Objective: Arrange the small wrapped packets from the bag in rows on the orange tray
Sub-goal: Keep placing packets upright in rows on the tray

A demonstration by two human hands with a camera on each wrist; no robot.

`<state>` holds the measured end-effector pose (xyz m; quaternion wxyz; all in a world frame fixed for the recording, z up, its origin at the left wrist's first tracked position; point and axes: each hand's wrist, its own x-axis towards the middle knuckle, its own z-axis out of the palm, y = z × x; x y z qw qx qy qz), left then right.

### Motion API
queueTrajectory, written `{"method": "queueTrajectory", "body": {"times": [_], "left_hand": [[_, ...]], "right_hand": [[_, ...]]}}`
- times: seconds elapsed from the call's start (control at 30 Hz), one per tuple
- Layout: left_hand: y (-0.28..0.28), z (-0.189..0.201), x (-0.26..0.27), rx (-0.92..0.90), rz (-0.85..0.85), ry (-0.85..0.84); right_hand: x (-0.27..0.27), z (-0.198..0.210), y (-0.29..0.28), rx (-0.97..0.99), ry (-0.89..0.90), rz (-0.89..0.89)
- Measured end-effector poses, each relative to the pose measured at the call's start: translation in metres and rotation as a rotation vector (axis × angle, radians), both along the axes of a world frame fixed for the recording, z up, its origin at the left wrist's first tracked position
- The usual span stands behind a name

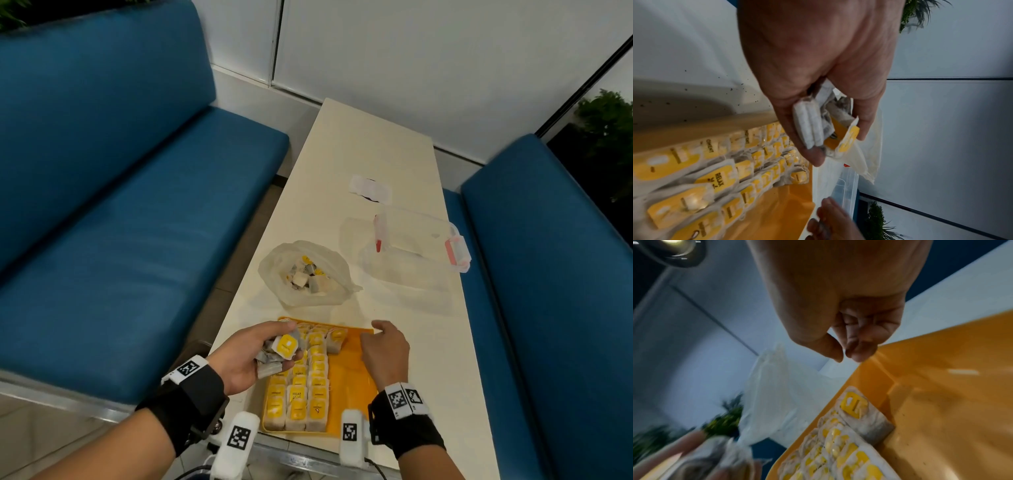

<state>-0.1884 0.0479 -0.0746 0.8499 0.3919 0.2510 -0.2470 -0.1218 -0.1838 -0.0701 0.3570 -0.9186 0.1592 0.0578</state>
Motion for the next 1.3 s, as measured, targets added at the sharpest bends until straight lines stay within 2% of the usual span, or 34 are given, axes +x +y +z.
{"method": "queueTrajectory", "body": {"times": [0.07, 0.13, 0.2, 0.23, 0.5, 0.6, 0.9, 1.13, 1.2, 1.3], "left_hand": [[0.000, 0.002, 0.002, 0.003, -0.015, -0.004], [0.000, 0.005, 0.004, -0.008, -0.018, 0.005], [-0.002, 0.007, 0.007, -0.033, -0.016, 0.009], [-0.002, 0.007, 0.008, -0.045, -0.016, 0.004], [-0.001, 0.011, 0.011, -0.062, -0.018, 0.076], [0.001, 0.010, 0.011, -0.067, -0.037, 0.082], [0.003, 0.013, 0.010, -0.082, -0.017, 0.063], [0.002, 0.017, 0.008, -0.154, 0.016, 0.043], [0.003, 0.016, 0.009, -0.175, 0.014, 0.051], [0.003, 0.013, 0.009, -0.164, 0.026, 0.085]], "right_hand": [[-0.007, 0.012, 0.011, 0.070, -0.195, 0.179], [-0.016, 0.027, 0.027, 0.173, -0.332, 0.532], [-0.025, 0.038, 0.044, 0.217, -0.300, 0.842], [-0.028, 0.039, 0.050, 0.213, -0.272, 0.930], [-0.025, 0.037, 0.061, -0.067, -0.207, 1.148], [-0.023, 0.040, 0.063, -0.122, -0.218, 1.163], [-0.019, 0.039, 0.063, -0.108, -0.339, 1.141], [-0.016, 0.045, 0.053, -0.083, -0.370, 1.030], [-0.013, 0.046, 0.049, 0.016, -0.321, 0.959], [-0.007, 0.049, 0.038, 0.238, -0.172, 0.675]]}}
